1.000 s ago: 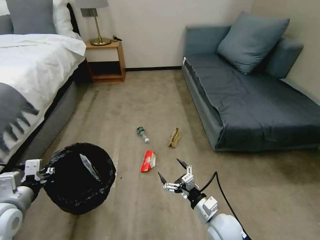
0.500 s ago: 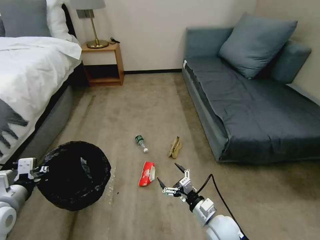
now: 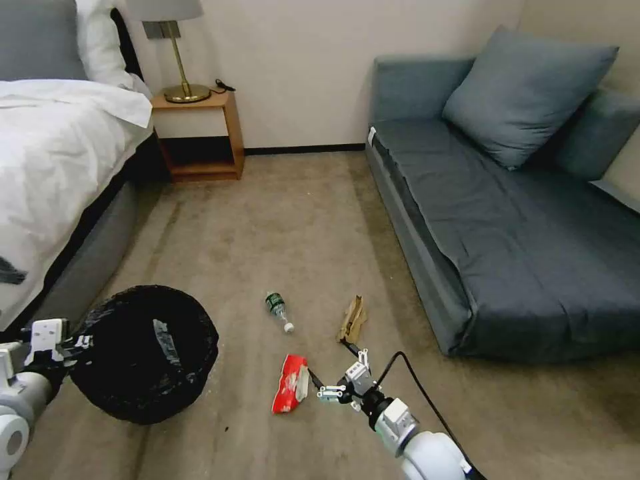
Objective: Pick up the trash bin, then pick up the garbage on the floor and place it into the trash bin.
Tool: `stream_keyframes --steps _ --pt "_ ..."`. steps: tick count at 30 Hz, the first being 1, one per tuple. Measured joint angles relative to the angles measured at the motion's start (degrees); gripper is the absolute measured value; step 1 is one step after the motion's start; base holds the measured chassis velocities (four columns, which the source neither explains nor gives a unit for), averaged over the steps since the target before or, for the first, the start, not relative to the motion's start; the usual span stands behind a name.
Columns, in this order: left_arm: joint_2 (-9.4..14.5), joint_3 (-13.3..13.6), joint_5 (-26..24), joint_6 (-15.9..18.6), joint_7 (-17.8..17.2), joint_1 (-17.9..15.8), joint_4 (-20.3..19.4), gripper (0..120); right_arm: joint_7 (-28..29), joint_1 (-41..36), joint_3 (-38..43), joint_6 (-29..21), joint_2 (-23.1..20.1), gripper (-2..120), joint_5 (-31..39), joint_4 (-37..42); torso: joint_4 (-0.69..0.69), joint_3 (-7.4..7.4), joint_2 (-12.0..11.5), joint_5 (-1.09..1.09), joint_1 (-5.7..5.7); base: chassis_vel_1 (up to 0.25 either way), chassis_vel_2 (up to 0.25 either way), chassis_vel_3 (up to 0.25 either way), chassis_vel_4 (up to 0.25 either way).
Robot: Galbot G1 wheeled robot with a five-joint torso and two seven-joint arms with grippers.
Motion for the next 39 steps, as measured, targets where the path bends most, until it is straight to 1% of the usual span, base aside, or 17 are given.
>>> stream_keyframes --steps 1,2,3,6,8,10,11,13,14,16,20,29,31,34,36,38,39 --pt "-0.05 0.05 0.13 0.03 0.0 0.19 0.02 7 1.62 1.17 -2.01 -4.05 -0.28 100 3.01 -0.11 0.01 0.0 0.0 0.01 0.0 0.0 0.0 0.0 0.0" --pt "-0.05 0.03 0.16 0.05 0.0 0.32 0.02 7 2.19 2.04 -3.06 -6.23 -0.41 100 5.35 -0.26 -0.01 0.0 0.0 0.0 0.0 0.0 0.0 0.0 0.0" --pt "-0.05 0.03 0.16 0.05 0.0 0.32 0.02 7 2.19 2.04 -3.06 -6.23 -0.41 100 5.35 -0.26 -0.01 0.0 0.0 0.0 0.0 0.0 0.0 0.0 0.0" --pt "-0.06 -0.88 0.18 0.09 0.01 1.18 -0.02 7 4.75 7.29 -7.53 -15.66 0.04 100 15.18 -2.03 0.01 0.0 0.0 0.0 0.0 0.0 0.0 0.0 0.0" --pt "-0.1 -1.0 0.18 0.09 0.03 1.28 -0.02 7 5.15 7.97 -7.94 -16.58 0.22 100 16.31 -2.35 0.01 -0.01 0.0 0.0 0.0 0.0 0.0 0.0 0.0" --pt "-0.77 -1.7 0.18 -0.01 0.06 2.06 -0.18 7 8.04 12.94 -10.27 -22.65 1.65 100 24.07 -5.34 0.02 -0.01 0.0 0.0 -0.01 0.0 0.0 0.0 0.0" --pt "-0.77 -1.7 0.18 -0.01 0.06 2.06 -0.18 7 8.04 12.94 -10.27 -22.65 1.65 100 24.07 -5.34 0.02 -0.01 0.0 0.0 -0.01 0.0 0.0 0.0 0.0" --pt "-1.56 -1.95 0.26 -0.21 0.09 2.67 -0.42 7 10.57 16.72 -11.88 -26.83 3.05 100 29.32 -8.17 0.02 0.0 0.0 0.0 0.0 0.0 0.0 0.0 0.0" --pt "-1.56 -1.95 0.26 -0.21 0.09 2.67 -0.42 7 10.57 16.72 -11.88 -26.83 3.05 100 29.32 -8.17 0.02 0.0 0.0 0.0 0.0 0.0 0.0 0.0 0.0" --pt "-2.23 -2.03 0.38 -0.34 0.12 3.05 -0.85 7 13.27 19.72 -13.7 -30.01 4.64 100 33.05 -11.66 0.03 0.0 0.0 0.0 0.0 0.0 0.0 0.0 0.0" --pt "-2.58 -2.05 0.54 -0.48 0.15 3.28 -1.21 7 15.77 21.68 -15.33 -32.54 6.59 100 35.13 -15.4 0.01 0.0 0.0 0.0 0.0 0.0 0.0 0.0 0.0" --pt "-3.07 -1.66 0.97 -0.54 0.14 3.17 -1.58 7 16.04 24.26 -15.33 -33.39 10.96 100 35.45 -23.66 0.01 0.0 0.0 0.01 0.0 0.0 0.0 0.0 0.0" --pt "-3.08 -1.26 1.03 -0.54 0.14 2.93 -1.73 7 16.01 24.73 -14.86 -33.34 12.23 92 35.42 -25.76 0.01 0.0 0.0 0.0 0.0 0.0 0.0 0.0 0.0" --pt "-2.96 -1.1 1.06 -0.53 0.15 2.78 -1.76 7 16.0 24.84 -14.78 -33.31 12.73 87 35.3 -26.52 0.01 0.0 -0.01 0.0 0.0 0.0 0.0 0.0 0.0" --pt "-2.8 -1.04 1.07 -0.5 0.15 2.64 -1.77 7 15.87 24.87 -14.63 -33.26 12.95 79 35.08 -26.95 0.01 -0.01 0.0 0.0 0.0 0.0 0.0 0.0 0.0" --pt "-2.74 -1.01 1.07 -0.46 0.15 2.43 -1.75 7 15.16 24.89 -14.14 -33.17 13.11 65 34.33 -27.72 0.01 0.0 0.0 0.0 0.0 0.0 0.0 0.0 0.0" --pt "-2.74 -1.01 1.07 -0.46 0.15 2.43 -1.75 7 15.16 24.89 -14.14 -33.17 13.11 65 34.33 -27.72 0.01 0.0 0.0 0.0 0.0 0.0 0.0 0.0 0.0"
